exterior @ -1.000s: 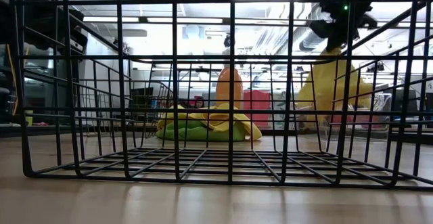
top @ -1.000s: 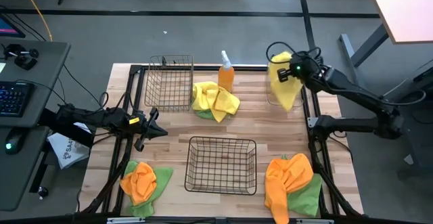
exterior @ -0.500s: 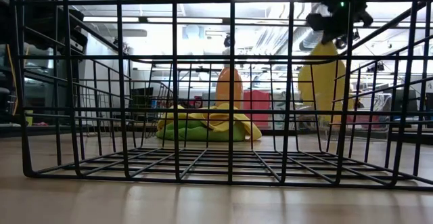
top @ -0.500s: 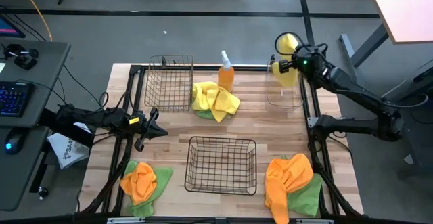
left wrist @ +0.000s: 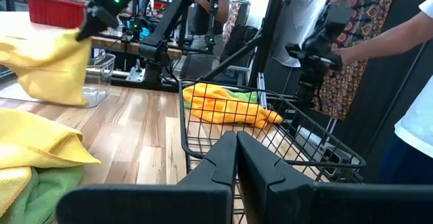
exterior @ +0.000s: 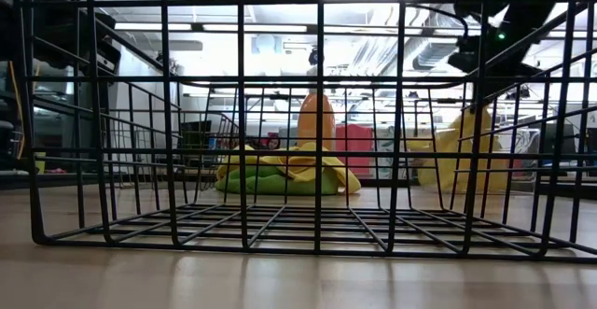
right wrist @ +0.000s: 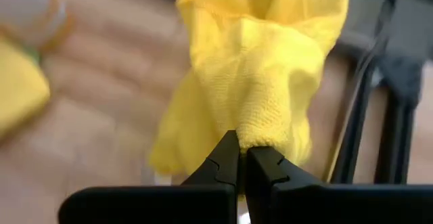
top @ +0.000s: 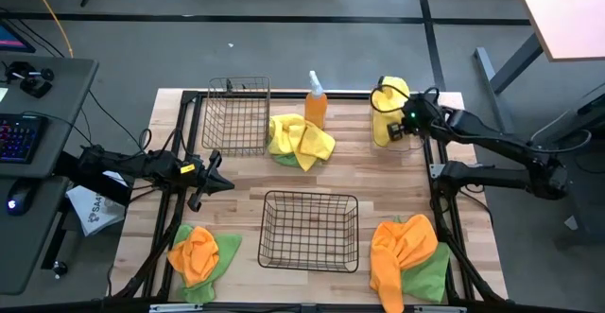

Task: Sort microfiber towel by color & place in baskets
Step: Put the bottom yellow microfiber towel into the transparent bin

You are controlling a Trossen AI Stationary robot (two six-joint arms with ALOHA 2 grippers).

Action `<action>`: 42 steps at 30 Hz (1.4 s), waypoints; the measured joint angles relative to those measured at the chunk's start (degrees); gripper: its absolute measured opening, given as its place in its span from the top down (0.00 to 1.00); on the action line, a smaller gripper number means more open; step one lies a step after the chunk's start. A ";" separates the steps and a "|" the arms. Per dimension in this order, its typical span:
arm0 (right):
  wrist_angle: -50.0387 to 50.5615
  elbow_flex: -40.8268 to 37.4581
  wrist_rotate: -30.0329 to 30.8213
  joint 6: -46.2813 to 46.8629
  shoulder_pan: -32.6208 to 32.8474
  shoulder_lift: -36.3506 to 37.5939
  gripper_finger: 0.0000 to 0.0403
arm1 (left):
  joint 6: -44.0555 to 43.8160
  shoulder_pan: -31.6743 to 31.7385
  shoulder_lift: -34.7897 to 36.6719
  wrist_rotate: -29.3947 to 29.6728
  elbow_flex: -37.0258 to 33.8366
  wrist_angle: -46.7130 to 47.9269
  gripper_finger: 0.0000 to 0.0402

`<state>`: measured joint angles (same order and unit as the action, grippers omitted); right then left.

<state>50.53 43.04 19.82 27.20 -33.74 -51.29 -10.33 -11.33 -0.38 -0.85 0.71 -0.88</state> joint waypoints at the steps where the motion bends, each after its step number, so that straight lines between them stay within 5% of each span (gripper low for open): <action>1: 1.76 -0.02 -1.85 -0.04 0.00 0.00 1.00 | 0.00 -0.02 0.02 0.01 0.00 0.01 1.00; 9: 3.96 -0.04 -10.97 -1.74 0.00 -0.14 1.00 | 0.00 -0.01 0.00 0.01 0.00 0.00 1.00; 25: -9.66 -0.04 -6.75 -5.52 -9.95 -15.44 0.98 | -0.02 0.00 0.01 0.00 0.00 0.01 1.00; 32: -6.54 1.64 -9.53 -6.51 -10.64 -11.58 0.67 | 0.00 0.00 0.01 0.00 0.00 0.00 1.00; 42: 1.17 13.77 -15.48 -8.02 -9.78 -7.18 0.22 | -0.01 -0.01 0.01 0.01 0.00 0.01 1.00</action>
<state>51.70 56.82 4.34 19.18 -43.52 -58.47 -10.34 -11.34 -0.37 -0.84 0.71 -0.86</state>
